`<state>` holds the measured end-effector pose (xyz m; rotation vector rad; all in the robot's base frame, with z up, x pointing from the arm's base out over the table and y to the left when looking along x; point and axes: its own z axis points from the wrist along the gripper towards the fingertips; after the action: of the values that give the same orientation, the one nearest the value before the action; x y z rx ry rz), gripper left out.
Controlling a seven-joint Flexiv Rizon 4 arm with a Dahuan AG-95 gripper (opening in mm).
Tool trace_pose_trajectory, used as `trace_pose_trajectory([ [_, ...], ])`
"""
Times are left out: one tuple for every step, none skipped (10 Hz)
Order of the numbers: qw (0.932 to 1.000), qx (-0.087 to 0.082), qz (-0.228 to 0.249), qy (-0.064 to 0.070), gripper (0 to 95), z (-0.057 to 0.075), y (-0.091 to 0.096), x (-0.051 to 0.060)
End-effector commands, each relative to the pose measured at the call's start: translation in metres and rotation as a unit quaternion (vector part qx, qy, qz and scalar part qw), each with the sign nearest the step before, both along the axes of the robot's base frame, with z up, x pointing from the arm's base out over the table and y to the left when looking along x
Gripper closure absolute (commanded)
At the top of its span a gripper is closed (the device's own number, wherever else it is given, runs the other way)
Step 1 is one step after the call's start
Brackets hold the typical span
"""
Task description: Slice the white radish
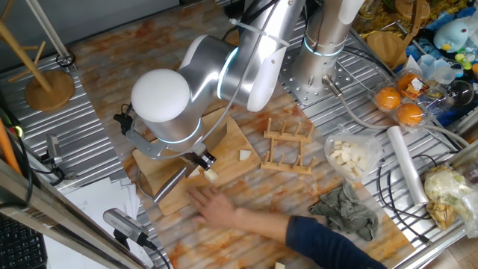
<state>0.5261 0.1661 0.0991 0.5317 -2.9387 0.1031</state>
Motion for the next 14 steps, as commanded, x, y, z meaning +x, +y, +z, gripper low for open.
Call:
trace_pose_trajectory([
  [1.0000, 0.000, 0.000, -0.001, 95.0, 0.000, -0.001, -0.001],
  [1.0000, 0.000, 0.000, -0.001, 95.0, 0.000, -0.001, -0.001],
  [1.0000, 0.000, 0.000, -0.002, 95.0, 0.000, -0.001, -0.001],
  [1.0000, 0.000, 0.000, -0.002, 95.0, 0.000, -0.001, -0.001],
  [1.0000, 0.001, 0.000, -0.002, 95.0, 0.000, -0.001, -0.001],
  [1.0000, 0.001, -0.001, -0.002, 95.0, 0.000, -0.001, -0.001],
  [1.0000, 0.001, -0.001, -0.002, 95.0, 0.000, -0.001, -0.001],
  [1.0000, 0.000, -0.003, -0.003, 95.0, 0.000, -0.001, -0.001],
  [1.0000, -0.002, 0.000, -0.003, 95.0, 0.000, -0.001, -0.001],
  [1.0000, -0.001, 0.007, -0.002, 95.0, 0.000, -0.001, -0.001],
  [0.9998, 0.002, 0.018, -0.001, 95.0, 0.002, -0.005, -0.002],
  [0.9998, 0.003, 0.019, -0.001, 95.0, 0.003, -0.008, -0.003],
  [0.9998, 0.001, 0.020, 0.000, 95.0, 0.003, -0.011, -0.003],
  [0.9997, 0.002, 0.023, -0.001, 95.0, 0.002, -0.016, -0.003],
])
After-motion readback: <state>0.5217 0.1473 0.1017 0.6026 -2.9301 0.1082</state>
